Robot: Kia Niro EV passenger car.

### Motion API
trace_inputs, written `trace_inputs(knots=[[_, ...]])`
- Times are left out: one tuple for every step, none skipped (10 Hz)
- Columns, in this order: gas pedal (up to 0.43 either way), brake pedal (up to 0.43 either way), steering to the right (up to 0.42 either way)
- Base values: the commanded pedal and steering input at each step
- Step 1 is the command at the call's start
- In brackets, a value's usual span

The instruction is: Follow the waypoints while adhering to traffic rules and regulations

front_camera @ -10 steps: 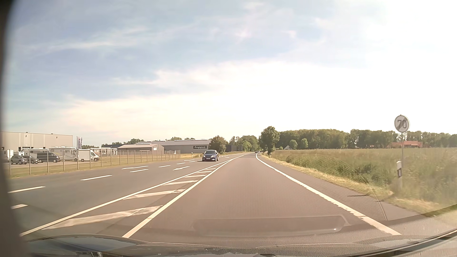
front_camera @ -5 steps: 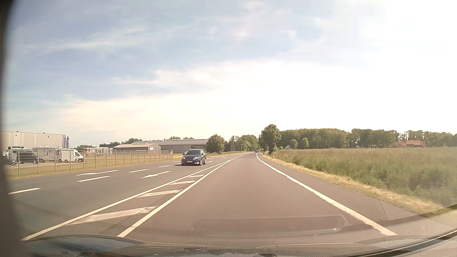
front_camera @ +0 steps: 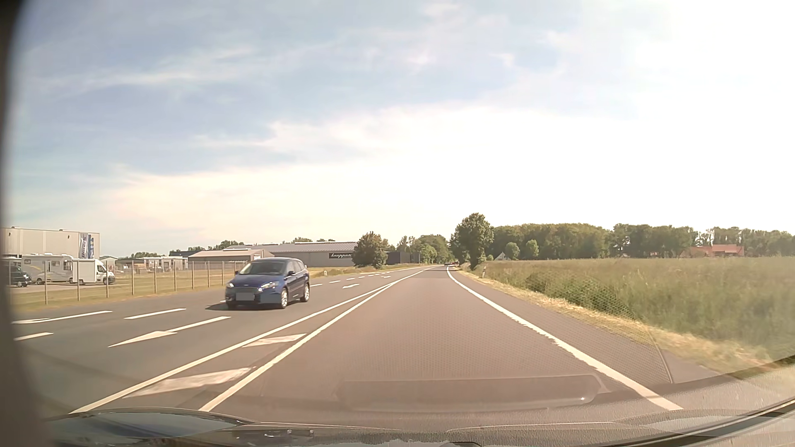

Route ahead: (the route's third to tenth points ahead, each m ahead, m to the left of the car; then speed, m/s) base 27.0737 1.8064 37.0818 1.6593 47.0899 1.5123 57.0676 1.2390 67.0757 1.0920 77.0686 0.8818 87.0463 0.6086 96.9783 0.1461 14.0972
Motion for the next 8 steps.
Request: trace_inputs(knots=[[0.26, 0.0, -0.001], [0.26, 0.0, -0.001], [0.248, 0.0, -0.001], [0.248, 0.0, -0.001], [0.248, 0.0, -0.001], [0.248, 0.0, -0.001], [0.248, 0.0, -0.001], [0.248, 0.0, -0.001]])
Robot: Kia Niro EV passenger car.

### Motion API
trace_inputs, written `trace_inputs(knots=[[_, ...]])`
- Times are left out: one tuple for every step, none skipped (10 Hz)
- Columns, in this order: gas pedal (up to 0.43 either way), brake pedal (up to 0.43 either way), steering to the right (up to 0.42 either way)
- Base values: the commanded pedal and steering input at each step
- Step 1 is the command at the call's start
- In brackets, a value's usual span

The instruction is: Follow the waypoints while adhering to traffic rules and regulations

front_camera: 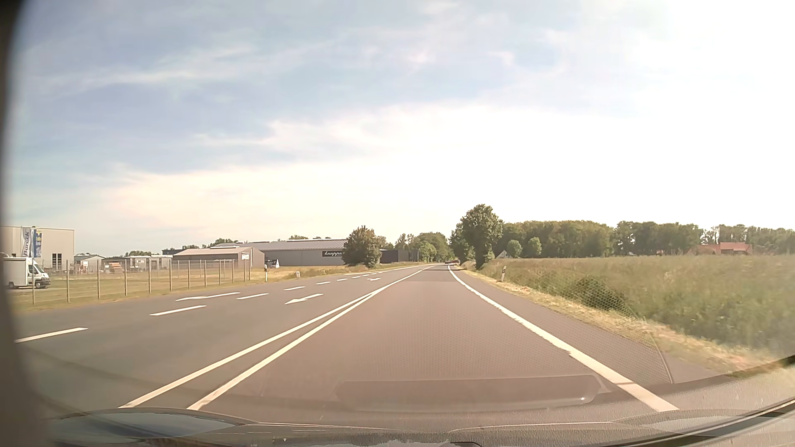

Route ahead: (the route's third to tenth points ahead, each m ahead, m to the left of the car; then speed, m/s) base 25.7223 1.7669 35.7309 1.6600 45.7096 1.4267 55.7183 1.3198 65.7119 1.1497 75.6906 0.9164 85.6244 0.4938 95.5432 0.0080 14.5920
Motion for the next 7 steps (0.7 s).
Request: trace_inputs(knots=[[0.248, 0.0, -0.001], [0.248, 0.0, -0.001], [0.248, 0.0, -0.001], [0.248, 0.0, -0.001], [0.248, 0.0, 0.0], [0.248, 0.0, 0.0], [0.248, 0.0, 0.0]])
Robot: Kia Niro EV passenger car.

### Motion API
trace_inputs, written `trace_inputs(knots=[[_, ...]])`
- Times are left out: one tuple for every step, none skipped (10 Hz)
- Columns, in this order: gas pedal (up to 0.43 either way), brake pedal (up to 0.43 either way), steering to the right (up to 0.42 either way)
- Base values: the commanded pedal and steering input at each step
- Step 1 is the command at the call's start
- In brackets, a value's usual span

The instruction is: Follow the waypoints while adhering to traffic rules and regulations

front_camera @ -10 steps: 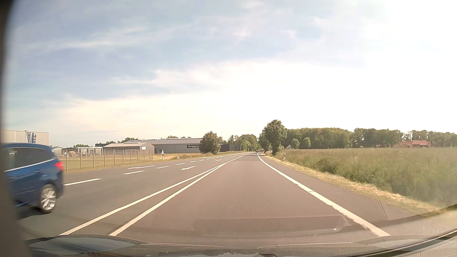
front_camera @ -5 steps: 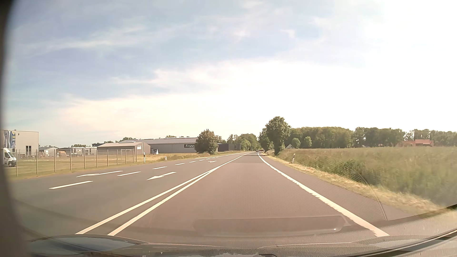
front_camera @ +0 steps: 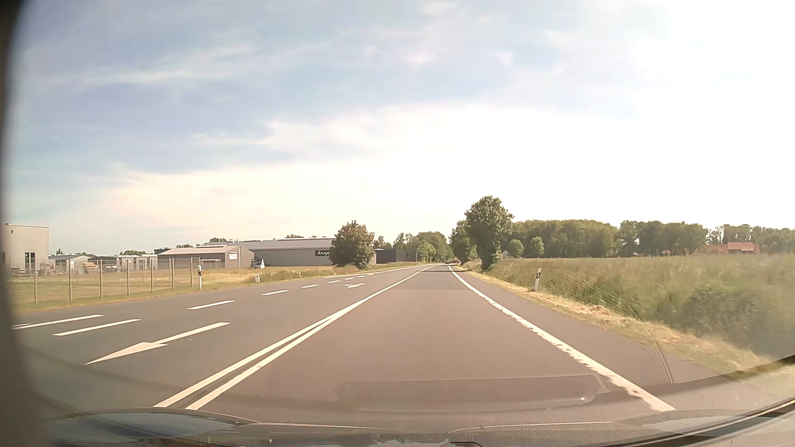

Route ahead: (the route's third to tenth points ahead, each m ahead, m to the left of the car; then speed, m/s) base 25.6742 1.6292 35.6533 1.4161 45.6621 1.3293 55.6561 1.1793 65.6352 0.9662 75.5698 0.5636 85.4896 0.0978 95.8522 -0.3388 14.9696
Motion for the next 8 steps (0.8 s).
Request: trace_inputs(knots=[[0.248, 0.0, 0.0], [0.24, 0.0, 0.001], [0.24, 0.0, 0.002], [0.24, 0.0, 0.002], [0.24, 0.0, 0.002], [0.24, 0.0, 0.002], [0.24, 0.0, 0.002], [0.228, 0.0, 0.002]])
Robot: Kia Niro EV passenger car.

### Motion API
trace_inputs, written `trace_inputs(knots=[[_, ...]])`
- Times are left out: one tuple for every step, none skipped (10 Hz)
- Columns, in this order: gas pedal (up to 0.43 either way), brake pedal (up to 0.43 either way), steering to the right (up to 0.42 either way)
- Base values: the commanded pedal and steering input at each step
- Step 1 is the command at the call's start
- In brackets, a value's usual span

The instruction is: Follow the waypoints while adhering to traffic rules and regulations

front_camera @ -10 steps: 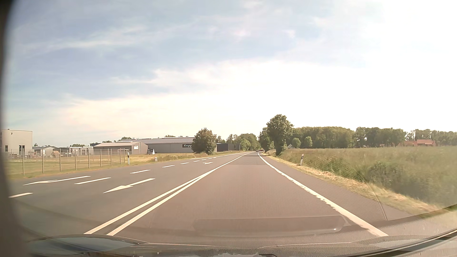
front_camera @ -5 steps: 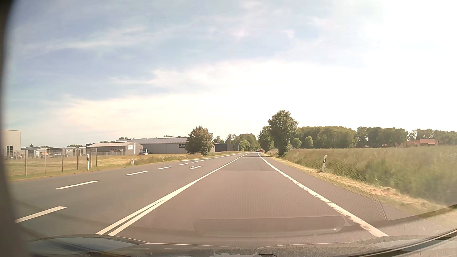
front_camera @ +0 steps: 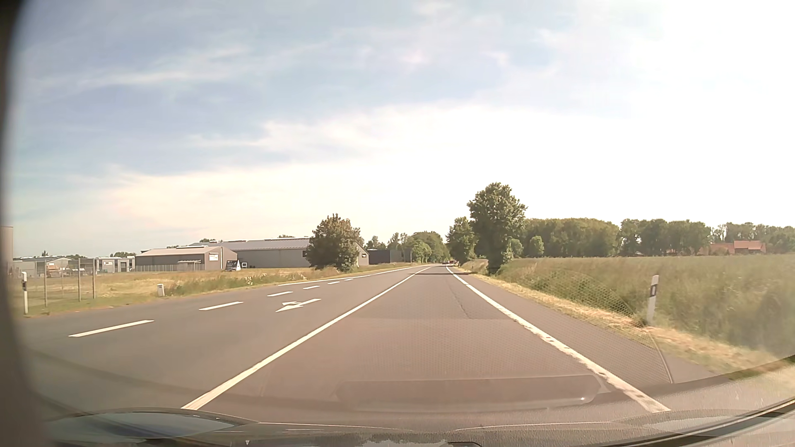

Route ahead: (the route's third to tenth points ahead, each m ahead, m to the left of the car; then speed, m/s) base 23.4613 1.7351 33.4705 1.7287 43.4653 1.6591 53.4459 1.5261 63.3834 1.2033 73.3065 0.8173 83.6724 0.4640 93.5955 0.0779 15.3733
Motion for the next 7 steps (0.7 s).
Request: trace_inputs(knots=[[0.228, 0.0, 0.002], [0.228, 0.0, 0.002], [0.209, 0.0, 0.001], [0.197, 0.0, 0.001], [0.189, 0.0, 0.001], [0.189, 0.0, 0.001], [0.189, 0.0, 0.001]])
